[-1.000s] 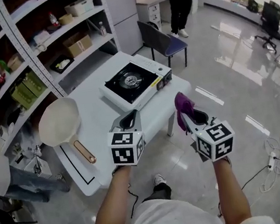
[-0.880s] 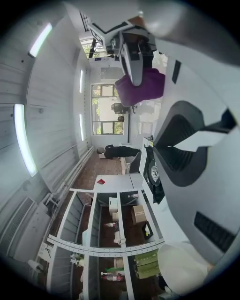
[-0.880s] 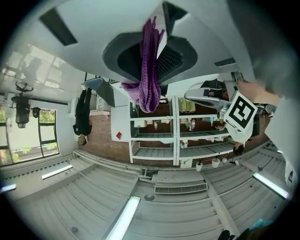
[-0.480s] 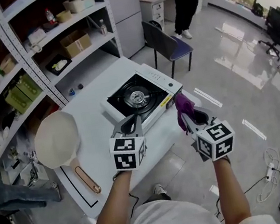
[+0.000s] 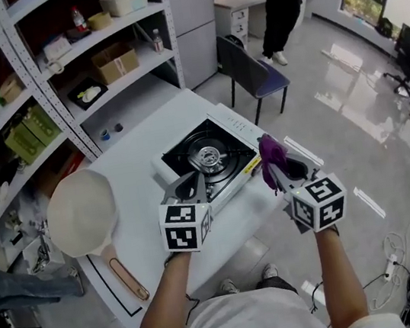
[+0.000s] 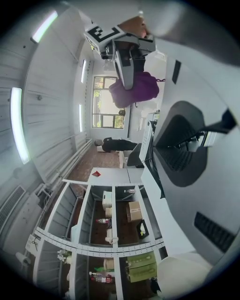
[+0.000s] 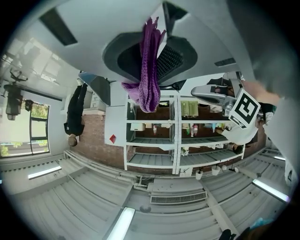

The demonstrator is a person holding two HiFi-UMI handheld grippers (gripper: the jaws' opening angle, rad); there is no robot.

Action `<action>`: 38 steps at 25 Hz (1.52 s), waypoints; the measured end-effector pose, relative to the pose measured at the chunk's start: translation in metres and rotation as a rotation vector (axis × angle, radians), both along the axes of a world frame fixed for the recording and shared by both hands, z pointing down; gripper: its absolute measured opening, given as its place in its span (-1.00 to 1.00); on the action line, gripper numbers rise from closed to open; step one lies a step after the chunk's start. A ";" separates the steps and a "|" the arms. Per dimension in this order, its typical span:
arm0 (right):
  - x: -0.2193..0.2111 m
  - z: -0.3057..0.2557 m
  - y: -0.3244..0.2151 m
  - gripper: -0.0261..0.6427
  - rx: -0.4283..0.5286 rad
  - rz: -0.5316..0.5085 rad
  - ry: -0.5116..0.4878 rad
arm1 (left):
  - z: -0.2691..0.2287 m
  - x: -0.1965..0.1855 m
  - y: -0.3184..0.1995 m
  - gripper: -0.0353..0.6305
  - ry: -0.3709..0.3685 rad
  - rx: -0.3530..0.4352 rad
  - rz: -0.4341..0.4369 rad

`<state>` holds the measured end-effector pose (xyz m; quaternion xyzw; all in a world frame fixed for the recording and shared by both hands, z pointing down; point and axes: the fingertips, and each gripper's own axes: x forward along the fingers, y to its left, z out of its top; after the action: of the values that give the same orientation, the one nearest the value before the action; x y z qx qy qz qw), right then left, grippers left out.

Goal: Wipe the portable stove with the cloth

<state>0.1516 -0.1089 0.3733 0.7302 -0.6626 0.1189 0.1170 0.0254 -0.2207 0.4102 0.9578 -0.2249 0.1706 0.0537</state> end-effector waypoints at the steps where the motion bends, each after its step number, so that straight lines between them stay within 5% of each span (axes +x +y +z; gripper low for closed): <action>1: 0.005 -0.001 -0.005 -0.74 -0.001 -0.009 0.002 | 0.000 0.001 -0.003 -0.89 -0.002 -0.001 -0.007; 10: 0.050 -0.004 -0.068 -0.74 0.007 -0.142 0.027 | 0.009 0.000 -0.046 -0.89 -0.033 0.015 -0.149; 24: 0.116 0.011 -0.188 -0.74 -0.055 -0.557 0.143 | 0.012 0.019 -0.085 -0.89 -0.060 0.002 -0.490; 38: 0.115 0.054 -0.270 -0.74 -0.148 -0.890 0.362 | 0.019 0.019 -0.088 -0.89 -0.087 -0.015 -0.705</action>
<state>0.2667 -0.3787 0.4275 0.3746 -0.8694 -0.0247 0.3212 0.0441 -0.3087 0.4297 0.8129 -0.5424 0.1836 0.1067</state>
